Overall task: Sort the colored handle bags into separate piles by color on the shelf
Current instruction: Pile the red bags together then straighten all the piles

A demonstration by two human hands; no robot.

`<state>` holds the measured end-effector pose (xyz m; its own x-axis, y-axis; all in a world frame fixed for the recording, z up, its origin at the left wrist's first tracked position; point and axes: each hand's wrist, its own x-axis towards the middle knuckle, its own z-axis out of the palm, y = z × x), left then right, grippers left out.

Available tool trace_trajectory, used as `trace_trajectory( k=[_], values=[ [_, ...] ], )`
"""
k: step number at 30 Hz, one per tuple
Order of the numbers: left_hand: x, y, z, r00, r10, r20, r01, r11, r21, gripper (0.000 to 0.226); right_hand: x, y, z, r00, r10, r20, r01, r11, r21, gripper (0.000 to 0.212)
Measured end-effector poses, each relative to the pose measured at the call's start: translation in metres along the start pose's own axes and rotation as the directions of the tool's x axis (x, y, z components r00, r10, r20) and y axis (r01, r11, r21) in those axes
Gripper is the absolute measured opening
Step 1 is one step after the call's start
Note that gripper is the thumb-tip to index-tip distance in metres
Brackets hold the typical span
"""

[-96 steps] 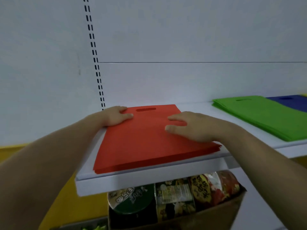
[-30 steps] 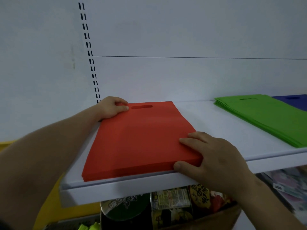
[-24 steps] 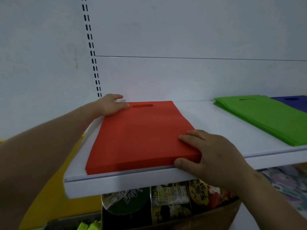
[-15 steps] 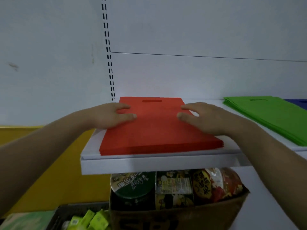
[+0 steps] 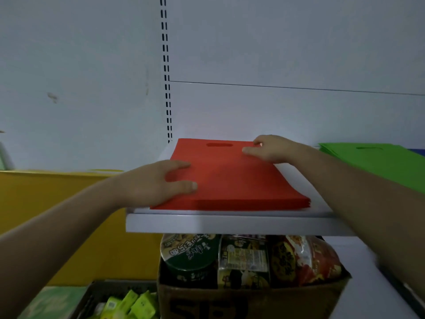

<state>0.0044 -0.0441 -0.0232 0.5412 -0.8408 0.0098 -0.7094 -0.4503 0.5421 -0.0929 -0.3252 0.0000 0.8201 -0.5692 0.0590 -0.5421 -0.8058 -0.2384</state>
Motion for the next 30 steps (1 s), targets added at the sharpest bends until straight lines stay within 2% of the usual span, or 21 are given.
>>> trace_trajectory(
  k=[2,6,8,11,15,19,23,27,30],
  values=[
    [-0.008,0.000,0.006,0.999,0.003,0.035,-0.007,0.994,0.109,0.118,0.016,0.001,0.003,0.999,0.031,0.024,-0.032,0.999,0.017,0.077],
    [-0.008,-0.006,0.015,0.996,0.060,0.060,-0.073,0.969,0.236,0.117,0.036,0.006,0.015,0.996,0.058,0.064,-0.054,0.997,-0.058,0.071],
    [-0.009,-0.008,0.016,0.997,0.074,0.036,-0.080,0.977,0.200,0.114,0.041,0.008,0.016,0.997,0.056,0.047,-0.053,0.997,-0.062,0.063],
    [-0.010,-0.012,0.017,0.997,0.082,-0.017,-0.079,0.987,0.139,0.120,0.046,0.012,0.011,0.996,0.068,0.053,-0.069,0.997,0.021,0.058],
    [-0.012,-0.013,0.019,0.995,0.078,-0.056,-0.068,0.985,0.160,0.121,0.051,0.010,0.014,0.998,0.056,-0.003,-0.056,0.998,0.027,0.075],
    [-0.012,-0.012,0.020,0.993,0.082,-0.090,-0.062,0.977,0.204,0.121,0.062,0.012,0.023,0.999,0.040,-0.009,-0.039,0.992,0.117,0.085],
    [-0.013,-0.011,0.021,0.990,0.079,-0.117,-0.050,0.971,0.236,0.115,0.074,0.010,0.028,0.998,0.022,0.060,-0.026,0.997,0.068,0.085],
    [-0.015,-0.010,0.024,0.988,0.089,-0.126,-0.054,0.964,0.259,0.094,0.077,0.012,0.030,0.999,0.040,0.030,-0.041,0.998,0.042,0.084],
    [-0.015,-0.013,0.024,0.989,0.099,-0.112,-0.065,0.960,0.273,0.103,0.078,0.014,0.032,0.998,0.060,0.032,-0.061,0.998,0.023,0.087]
  ],
)
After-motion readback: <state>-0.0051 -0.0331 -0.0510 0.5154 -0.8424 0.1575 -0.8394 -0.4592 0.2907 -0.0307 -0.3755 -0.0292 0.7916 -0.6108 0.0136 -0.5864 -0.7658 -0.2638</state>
